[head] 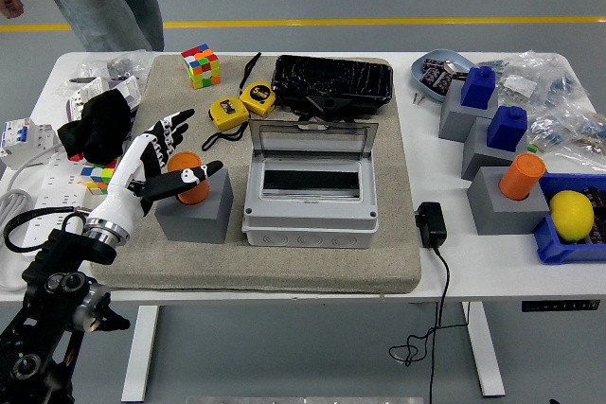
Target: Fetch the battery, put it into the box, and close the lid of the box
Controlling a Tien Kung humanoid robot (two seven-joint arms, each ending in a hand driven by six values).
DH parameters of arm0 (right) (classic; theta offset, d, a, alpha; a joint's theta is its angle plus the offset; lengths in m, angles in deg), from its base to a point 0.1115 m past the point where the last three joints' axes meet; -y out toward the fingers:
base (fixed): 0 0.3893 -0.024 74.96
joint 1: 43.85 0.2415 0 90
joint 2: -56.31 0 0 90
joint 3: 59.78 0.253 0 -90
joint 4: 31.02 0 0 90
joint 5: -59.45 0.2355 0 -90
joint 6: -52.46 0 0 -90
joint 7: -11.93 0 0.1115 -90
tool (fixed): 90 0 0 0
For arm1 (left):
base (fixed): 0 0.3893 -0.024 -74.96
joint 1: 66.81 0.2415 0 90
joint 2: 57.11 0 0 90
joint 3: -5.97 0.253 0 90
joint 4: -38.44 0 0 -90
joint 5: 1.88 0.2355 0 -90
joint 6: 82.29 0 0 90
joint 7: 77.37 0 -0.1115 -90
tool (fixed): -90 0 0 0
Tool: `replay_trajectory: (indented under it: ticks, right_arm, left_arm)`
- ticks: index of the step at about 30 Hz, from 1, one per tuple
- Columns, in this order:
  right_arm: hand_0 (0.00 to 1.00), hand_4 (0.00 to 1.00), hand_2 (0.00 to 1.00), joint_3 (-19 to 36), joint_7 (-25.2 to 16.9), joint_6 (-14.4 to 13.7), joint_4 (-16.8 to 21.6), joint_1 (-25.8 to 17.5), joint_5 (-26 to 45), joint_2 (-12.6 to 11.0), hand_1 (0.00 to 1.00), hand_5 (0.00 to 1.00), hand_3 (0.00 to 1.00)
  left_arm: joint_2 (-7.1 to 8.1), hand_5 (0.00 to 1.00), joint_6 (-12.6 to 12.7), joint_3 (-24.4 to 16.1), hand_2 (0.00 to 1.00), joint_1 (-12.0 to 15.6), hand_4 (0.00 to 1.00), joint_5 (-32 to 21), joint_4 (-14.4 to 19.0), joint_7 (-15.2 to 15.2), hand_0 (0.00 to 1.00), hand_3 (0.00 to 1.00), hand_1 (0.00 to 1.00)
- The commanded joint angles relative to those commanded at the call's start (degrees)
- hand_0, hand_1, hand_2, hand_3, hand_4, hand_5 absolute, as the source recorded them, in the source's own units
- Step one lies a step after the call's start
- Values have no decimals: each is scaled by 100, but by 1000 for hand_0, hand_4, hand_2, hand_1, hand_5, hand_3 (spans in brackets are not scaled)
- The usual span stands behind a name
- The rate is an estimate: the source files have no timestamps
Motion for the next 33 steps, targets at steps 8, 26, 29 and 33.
replay_trajectory:
  ticks: [8,26,29,33]
  right_arm:
    - [746,998,702,22,-8,10,10,23,-16,3,688,991,734]
    - [746,998,703,1,-14,3,-5,10,16,12,688,998,735]
    - [746,998,703,2,-15,6,-2,12,20,14,689,998,735]
    - [746,998,703,-1,-19,10,4,12,25,12,689,998,735]
  left_arm:
    - [-17,101,-29,29,706,-5,998,-308,-37,-28,829,663,813]
    - [-17,125,81,336,776,-21,998,-293,-54,-61,738,796,846]
    - [-17,97,119,363,769,-28,998,-251,-83,-62,721,786,842]
    - [-17,97,176,376,769,-17,998,-190,-110,-67,721,786,842]
